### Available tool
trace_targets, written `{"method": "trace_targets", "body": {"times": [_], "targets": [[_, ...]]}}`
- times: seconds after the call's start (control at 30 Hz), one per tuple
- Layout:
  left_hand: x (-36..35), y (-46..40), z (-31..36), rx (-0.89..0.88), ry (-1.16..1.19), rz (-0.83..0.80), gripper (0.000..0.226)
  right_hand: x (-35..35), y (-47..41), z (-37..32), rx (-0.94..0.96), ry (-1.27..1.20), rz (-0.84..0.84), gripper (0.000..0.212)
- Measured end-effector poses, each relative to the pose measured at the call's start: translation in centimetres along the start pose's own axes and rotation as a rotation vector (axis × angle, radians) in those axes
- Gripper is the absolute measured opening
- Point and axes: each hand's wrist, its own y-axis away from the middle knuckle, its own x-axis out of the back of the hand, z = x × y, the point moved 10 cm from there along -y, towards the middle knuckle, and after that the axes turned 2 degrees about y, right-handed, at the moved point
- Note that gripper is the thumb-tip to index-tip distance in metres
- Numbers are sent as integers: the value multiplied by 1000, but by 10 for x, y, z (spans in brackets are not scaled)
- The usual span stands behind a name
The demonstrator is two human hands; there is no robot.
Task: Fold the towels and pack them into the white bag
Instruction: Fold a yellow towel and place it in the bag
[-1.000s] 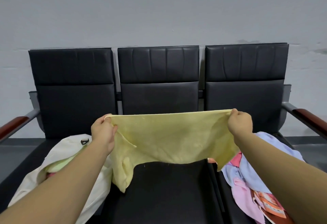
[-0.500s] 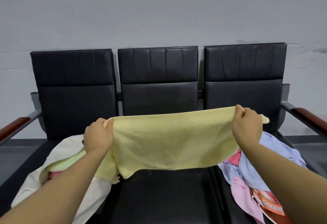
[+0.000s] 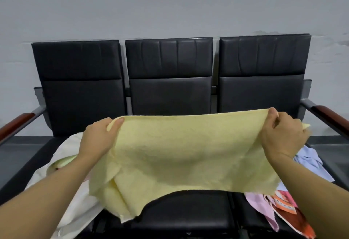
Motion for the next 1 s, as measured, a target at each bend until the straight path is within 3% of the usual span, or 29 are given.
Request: {"method": "trace_targets", "body": {"times": [0.1, 0.3, 0.4, 0.47, 0.57, 0.63, 0.83, 0.93, 1.0], "targets": [[-29, -15, -13, 40, -24, -86, 58, -28, -2, 5, 47, 65, -40, 53], [-147, -41, -70, 147, -172, -429, 41, -130, 8, 21, 172, 102, -254, 40], [-209, -39, -113, 265, -288, -572, 30, -197, 25, 48, 227, 226, -415, 50], [-243, -36, -133, 445, -92, -554, 23, -228, 34, 64, 228, 261, -475, 57], [-285, -34, -156, 760, 332, -404, 35, -266, 38, 72, 251, 293, -495, 61], [-304, -38, -169, 851, 422, -322, 33, -285, 34, 78, 237, 289, -480, 56], [-326, -85, -146, 415, -109, -352, 39, -332, 17, 79, 255, 317, -455, 50], [-341, -95, -132, 265, -181, -421, 33, -352, 13, 82, 329, 392, -489, 54], [-349, -98, -116, 123, -195, -472, 35, -364, 13, 88, 288, 435, -541, 42]]}}
